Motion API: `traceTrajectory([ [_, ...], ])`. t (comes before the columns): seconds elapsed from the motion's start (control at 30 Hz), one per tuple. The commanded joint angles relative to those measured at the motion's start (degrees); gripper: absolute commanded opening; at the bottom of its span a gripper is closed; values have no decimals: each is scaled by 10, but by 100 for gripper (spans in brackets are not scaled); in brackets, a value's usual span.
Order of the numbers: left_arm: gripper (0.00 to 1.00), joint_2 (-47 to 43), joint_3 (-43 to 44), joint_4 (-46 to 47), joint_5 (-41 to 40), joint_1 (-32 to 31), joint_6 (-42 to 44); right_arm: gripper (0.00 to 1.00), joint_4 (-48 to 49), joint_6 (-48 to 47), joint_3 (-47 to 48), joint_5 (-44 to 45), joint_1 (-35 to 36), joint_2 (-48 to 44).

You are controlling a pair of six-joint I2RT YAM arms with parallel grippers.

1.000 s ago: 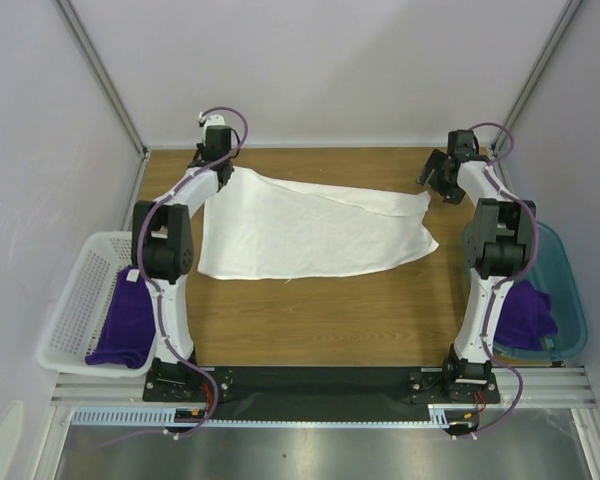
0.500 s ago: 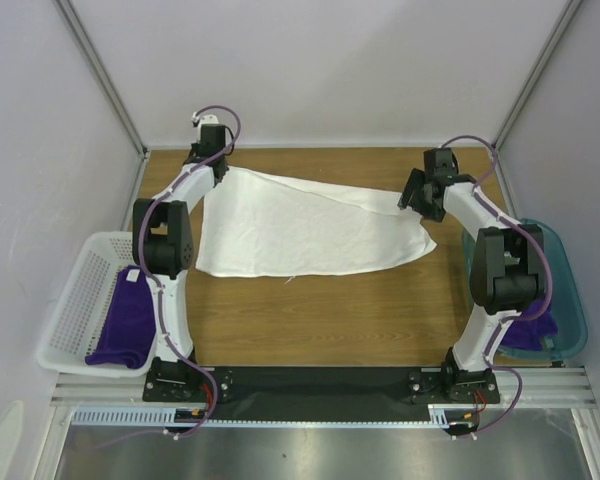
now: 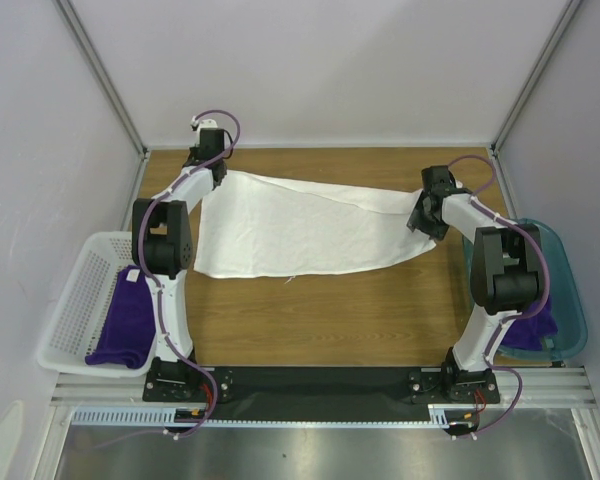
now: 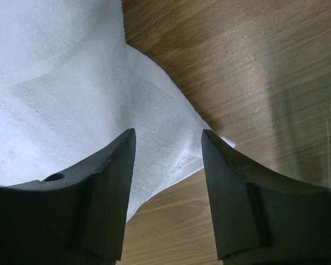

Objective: Fold and stack the towels
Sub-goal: Flatten out the crumpled towel

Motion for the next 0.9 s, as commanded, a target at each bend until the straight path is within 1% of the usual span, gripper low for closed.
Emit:
traceTrajectory([
  [0.0, 0, -7, 11, 22, -4, 7, 18, 55, 3, -2, 6, 30, 0, -8],
  [0.07, 0, -5, 15, 22, 0, 7, 19, 51, -2, 0, 4, 34, 0, -1],
  [0.17, 0, -4, 16, 21, 6, 7, 19, 50, -11, 5, -2, 44, 2, 2],
  [0.33, 0, -6, 17, 25, 11, 7, 20, 55, -18, 11, -19, 71, 1, -4],
  [0.5, 0, -7, 15, 29, 17, 7, 20, 54, -10, 11, -25, 70, 3, 14],
  [0.57, 0, -7, 12, 29, 18, 7, 23, 50, -9, 13, -27, 72, 5, 19],
  [0.6, 0, -7, 10, 32, 18, 7, 25, 45, -10, 16, -28, 78, 7, 20],
  [0.63, 0, -6, 10, 34, 18, 7, 28, 34, -14, 16, -29, 82, 7, 20],
  [0.7, 0, -5, 11, 35, 17, 7, 29, 21, -24, 21, -31, 95, 10, 16],
  [0.73, 0, -5, 12, 35, 17, 7, 30, 9, -34, 23, -33, 108, 14, 13],
  [0.77, 0, -5, 12, 36, 17, 7, 31, 3, -41, 26, -37, 115, 16, 8],
  [0.8, 0, -4, 13, 37, 17, 7, 31, 0, -48, 29, -40, 125, 21, -2],
  [0.87, 0, -3, 14, 39, 16, 7, 33, 0, -69, 40, -47, 149, 27, -16],
])
